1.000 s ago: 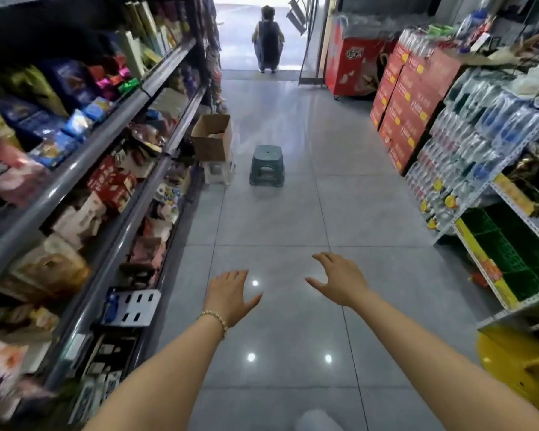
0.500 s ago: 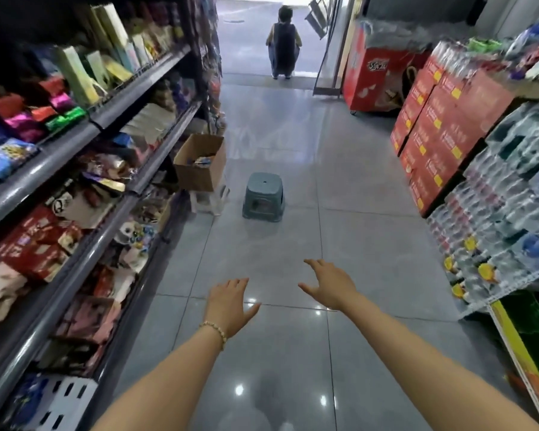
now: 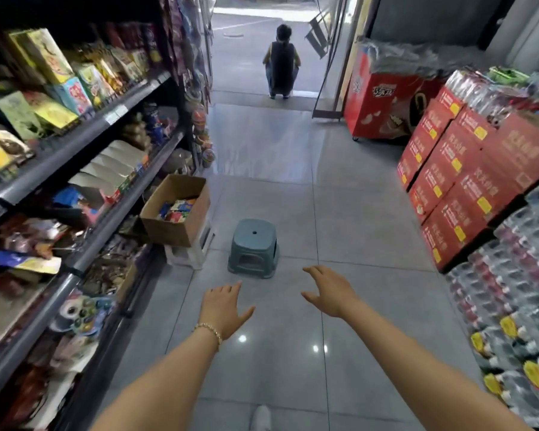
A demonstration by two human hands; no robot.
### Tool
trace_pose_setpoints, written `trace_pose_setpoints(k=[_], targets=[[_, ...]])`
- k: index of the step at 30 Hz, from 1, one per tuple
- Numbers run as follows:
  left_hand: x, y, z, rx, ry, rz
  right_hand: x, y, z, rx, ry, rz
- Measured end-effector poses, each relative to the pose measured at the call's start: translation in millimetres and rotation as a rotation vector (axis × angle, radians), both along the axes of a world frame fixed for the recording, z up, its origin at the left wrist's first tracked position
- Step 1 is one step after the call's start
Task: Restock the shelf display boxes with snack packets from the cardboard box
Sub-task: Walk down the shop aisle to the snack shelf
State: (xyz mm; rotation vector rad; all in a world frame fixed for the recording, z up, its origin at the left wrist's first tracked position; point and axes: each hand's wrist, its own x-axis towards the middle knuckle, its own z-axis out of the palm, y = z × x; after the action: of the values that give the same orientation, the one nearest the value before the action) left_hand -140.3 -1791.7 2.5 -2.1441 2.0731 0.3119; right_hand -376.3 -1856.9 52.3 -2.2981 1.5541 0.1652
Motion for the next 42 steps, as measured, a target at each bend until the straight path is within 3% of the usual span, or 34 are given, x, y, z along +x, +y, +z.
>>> trace_pose_setpoints(k=[8, 20, 28, 42], targets=[[32.6, -202.5, 16.8, -0.099, 0.015, 0.026, 43.1, -219.8, 11.8, -0.031, -0.008, 0.100], [112.9, -409.9, 4.2, -0.107, 0.032, 0.464, 169.5, -519.7, 0.6, -0.095, -0.052, 0.496], [213.6, -474.2, -9.1, -0.094, -0.015, 0.711, 315.8, -620.4, -8.7, -0.093, -0.125, 0.821], [394.9, -542.9, -15.1, -0.031, 0.029, 1.026, 552.0, -724.9, -38.0, -0.029, -0.067, 1.061]])
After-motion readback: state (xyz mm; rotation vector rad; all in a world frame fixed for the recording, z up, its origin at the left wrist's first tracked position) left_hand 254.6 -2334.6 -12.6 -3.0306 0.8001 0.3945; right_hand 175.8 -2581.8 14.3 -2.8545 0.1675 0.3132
